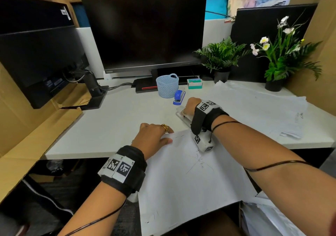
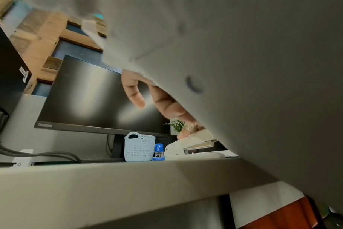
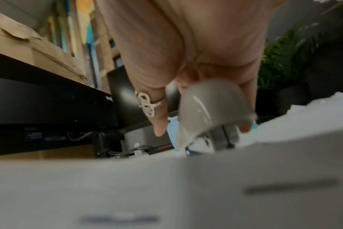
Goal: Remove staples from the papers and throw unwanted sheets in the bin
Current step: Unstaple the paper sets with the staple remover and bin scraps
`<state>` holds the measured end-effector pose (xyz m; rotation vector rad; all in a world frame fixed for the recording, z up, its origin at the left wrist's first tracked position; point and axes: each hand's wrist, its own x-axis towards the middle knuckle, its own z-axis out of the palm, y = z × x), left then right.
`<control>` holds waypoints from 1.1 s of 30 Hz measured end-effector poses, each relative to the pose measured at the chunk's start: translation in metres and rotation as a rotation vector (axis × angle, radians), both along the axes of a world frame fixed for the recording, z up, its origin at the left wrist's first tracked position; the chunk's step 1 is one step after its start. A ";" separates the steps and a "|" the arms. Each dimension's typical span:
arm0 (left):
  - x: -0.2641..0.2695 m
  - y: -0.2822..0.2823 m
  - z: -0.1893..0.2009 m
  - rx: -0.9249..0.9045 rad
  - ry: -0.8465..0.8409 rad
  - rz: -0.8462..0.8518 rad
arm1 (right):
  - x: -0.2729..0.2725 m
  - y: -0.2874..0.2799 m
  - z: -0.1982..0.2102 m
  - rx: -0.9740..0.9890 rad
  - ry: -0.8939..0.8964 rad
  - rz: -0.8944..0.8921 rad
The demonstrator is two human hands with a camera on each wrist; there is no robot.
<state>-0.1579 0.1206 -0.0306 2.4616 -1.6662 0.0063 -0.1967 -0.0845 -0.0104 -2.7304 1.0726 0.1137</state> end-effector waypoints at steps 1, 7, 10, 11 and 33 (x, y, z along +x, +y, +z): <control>0.000 0.001 0.000 -0.006 -0.005 -0.005 | -0.002 0.005 0.006 -0.008 -0.063 0.010; -0.003 0.004 -0.002 -0.171 -0.090 -0.078 | -0.081 0.046 0.023 0.301 -0.474 0.382; -0.013 -0.002 -0.003 -0.249 -0.150 -0.147 | -0.116 0.044 -0.006 0.138 -0.519 0.341; -0.018 -0.005 -0.004 -0.282 -0.173 -0.181 | -0.124 0.045 -0.016 0.071 -0.630 0.306; -0.063 -0.036 -0.050 -0.726 -0.515 -0.331 | -0.202 0.040 -0.090 -0.421 -1.047 0.329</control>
